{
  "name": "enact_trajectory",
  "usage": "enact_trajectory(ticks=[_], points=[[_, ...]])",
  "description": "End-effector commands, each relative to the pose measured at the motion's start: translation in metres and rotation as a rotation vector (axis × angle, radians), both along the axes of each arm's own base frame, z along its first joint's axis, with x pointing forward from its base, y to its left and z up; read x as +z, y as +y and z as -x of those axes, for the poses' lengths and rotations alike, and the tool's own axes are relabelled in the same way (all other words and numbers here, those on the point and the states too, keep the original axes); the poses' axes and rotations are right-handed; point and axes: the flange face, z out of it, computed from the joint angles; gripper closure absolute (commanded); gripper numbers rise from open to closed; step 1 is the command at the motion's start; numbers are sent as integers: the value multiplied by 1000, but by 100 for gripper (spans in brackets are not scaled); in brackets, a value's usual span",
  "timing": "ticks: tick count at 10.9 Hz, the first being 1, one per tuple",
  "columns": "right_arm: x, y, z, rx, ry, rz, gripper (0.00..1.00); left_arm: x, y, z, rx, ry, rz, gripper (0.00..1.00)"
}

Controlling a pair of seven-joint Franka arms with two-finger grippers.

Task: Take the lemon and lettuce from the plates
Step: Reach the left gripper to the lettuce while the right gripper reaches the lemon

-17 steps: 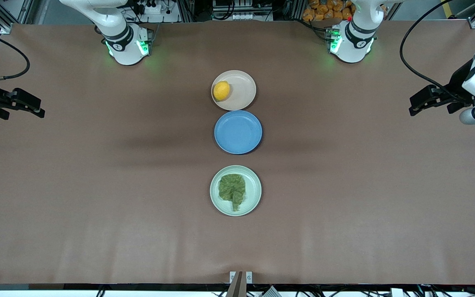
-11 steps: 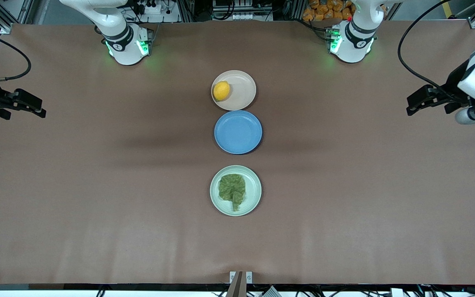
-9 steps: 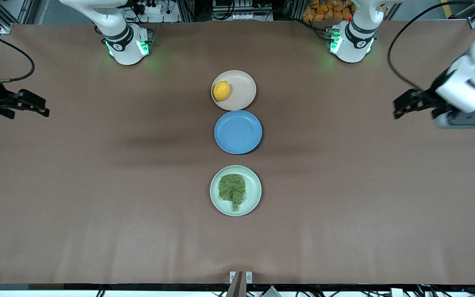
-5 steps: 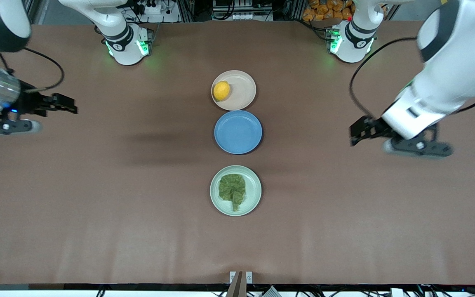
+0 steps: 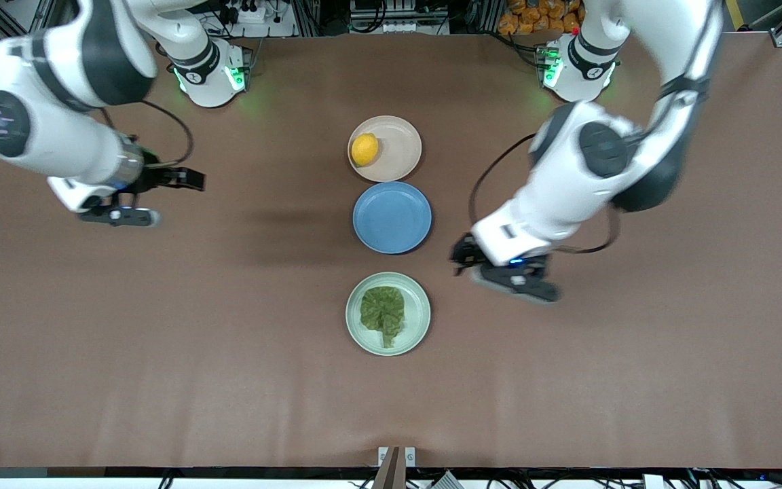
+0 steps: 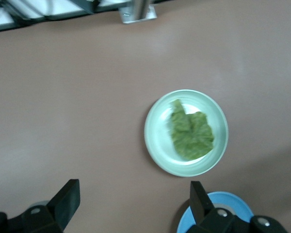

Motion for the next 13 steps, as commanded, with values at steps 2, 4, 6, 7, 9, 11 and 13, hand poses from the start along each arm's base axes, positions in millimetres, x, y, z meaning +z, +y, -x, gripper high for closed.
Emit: enact_trajectory(ticks=[2,4,6,7,9,11,13], points=[[-30,50,38,-102,63,6,0,-76,-75,5,-83,-132,62,0],[-46,77,53,-122,63,35,0,-107,-85,1,-111,-214,84,0],[-68,108,76,-154,71,74,0,-139,-95,3,-174,-298,78,0],[-74,127,89,-172,69,96,0,-162,-106,10,-184,-290,86,0],[-91,155,113,-211,61,132,0,-205,-125,26,-199,-299,115,0],[-101,174,123,-306,57,122,0,-233,-142,38,-224,-310,107,0],[-108,208,139,-426,20,113,0,-252,-144,42,-240,-314,69,0]])
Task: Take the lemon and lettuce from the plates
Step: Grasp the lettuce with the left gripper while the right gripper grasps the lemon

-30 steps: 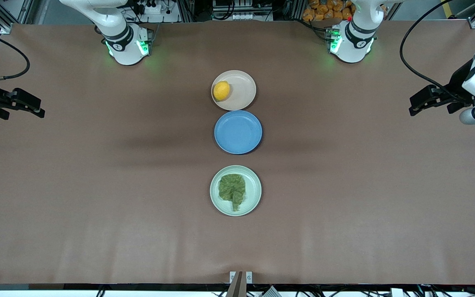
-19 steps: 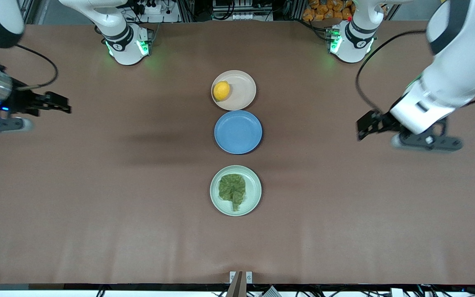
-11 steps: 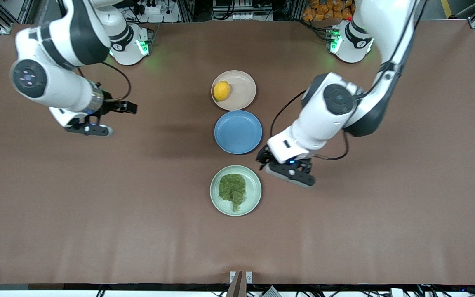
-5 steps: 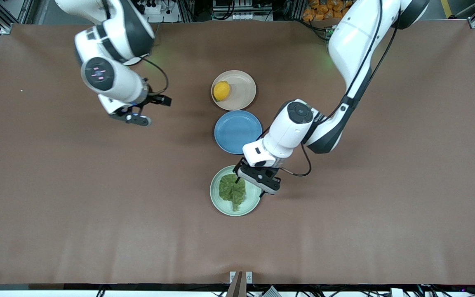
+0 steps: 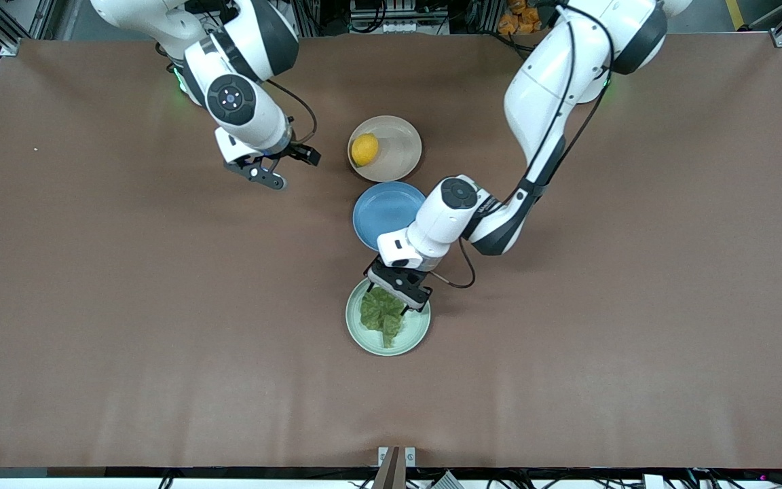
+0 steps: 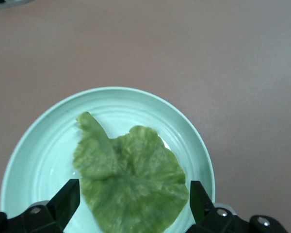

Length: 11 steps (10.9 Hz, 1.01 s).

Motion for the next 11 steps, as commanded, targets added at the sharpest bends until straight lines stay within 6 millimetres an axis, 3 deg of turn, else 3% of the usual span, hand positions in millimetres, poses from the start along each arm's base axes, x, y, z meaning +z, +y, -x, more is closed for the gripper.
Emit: enact_trajectory(ticks=[1,4,8,9,10,11], points=[[-11,39,23,-165,-51,1,0,-16,-6,-3,-23,-40,-37,0],[-46,75,39,-227,-86,22,0,-34,-11,4,9,-7,-32,0],[-109,121,79,-224,-134,36,0,-47,-13,7,2,-9,-52,0],[-117,122,82,-219,-138,39,0,-48,-14,8,3,-6,-52,32],[-123,124,89,-206,-142,41,0,-54,-11,8,-3,-6,-63,52],[-126,124,96,-191,-147,42,0,-56,-7,4,-3,-14,-75,82]])
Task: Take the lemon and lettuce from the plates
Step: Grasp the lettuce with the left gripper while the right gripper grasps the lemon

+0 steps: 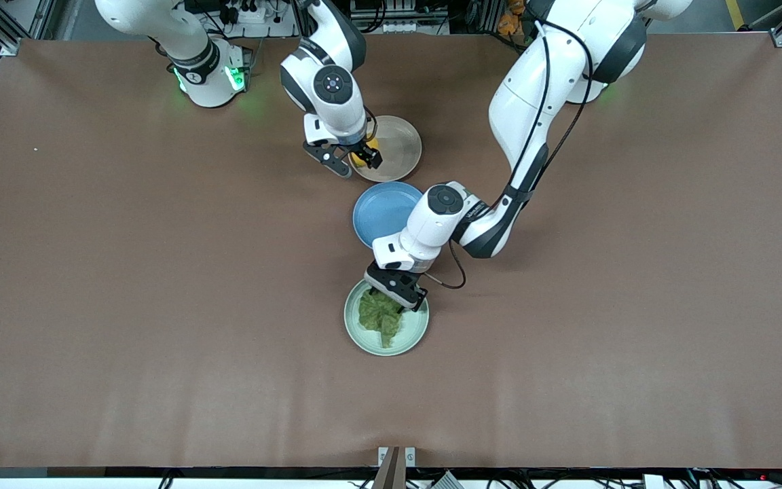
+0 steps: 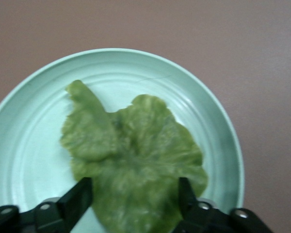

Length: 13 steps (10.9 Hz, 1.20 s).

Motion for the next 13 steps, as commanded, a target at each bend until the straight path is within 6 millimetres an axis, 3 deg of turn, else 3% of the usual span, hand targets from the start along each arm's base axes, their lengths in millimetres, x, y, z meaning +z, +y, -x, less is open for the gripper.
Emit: enact_trajectory(ticks=[1,6,7,8,9,13], points=[[-8,1,12,4,-8,-3,0,-12,-1,-1,-4,-23,-24,100],[-31,11,30,38,-13,9,0,-11,12,-10,-62,-55,-64,100],[-33,12,32,38,-11,12,17,-5,23,-21,-57,-66,-69,100],[-32,15,36,35,-15,12,91,-2,33,-27,-53,-68,-77,100],[-33,15,36,28,-18,12,100,1,37,-30,-48,-70,-75,100],[-27,14,31,20,-25,4,100,27,28,-27,25,-23,-47,100]])
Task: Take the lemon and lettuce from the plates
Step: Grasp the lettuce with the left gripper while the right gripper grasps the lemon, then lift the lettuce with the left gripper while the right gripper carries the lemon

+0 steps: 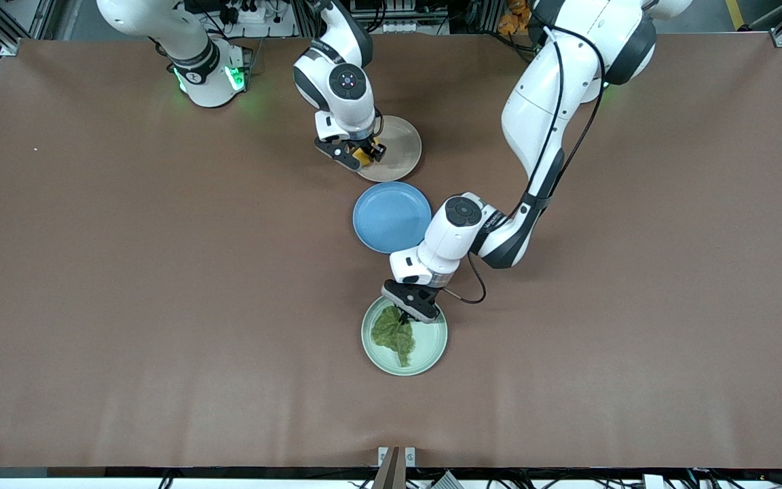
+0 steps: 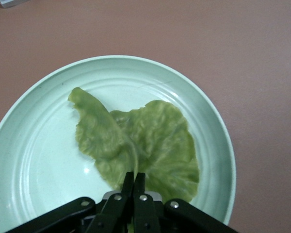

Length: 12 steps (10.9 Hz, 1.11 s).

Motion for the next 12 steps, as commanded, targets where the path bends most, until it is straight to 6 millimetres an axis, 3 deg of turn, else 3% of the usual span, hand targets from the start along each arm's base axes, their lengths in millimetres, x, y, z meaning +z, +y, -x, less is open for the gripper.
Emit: enact_trajectory(ticks=[1,3,5,6,9,12], points=[[10,0,-6,-31,-23,-22,100,24,-12,9,62,58,3,100],[33,-5,-20,-44,-49,-46,100,41,-12,9,91,89,-8,100],[54,-21,-37,-22,-60,-8,100,61,-10,8,101,122,-27,100],[60,-35,-55,-6,-82,16,100,76,-7,6,105,137,-44,100],[61,-76,-96,51,-77,28,100,153,31,-17,173,183,-62,100],[68,-133,-145,122,-85,15,100,236,108,-41,253,251,-96,100]])
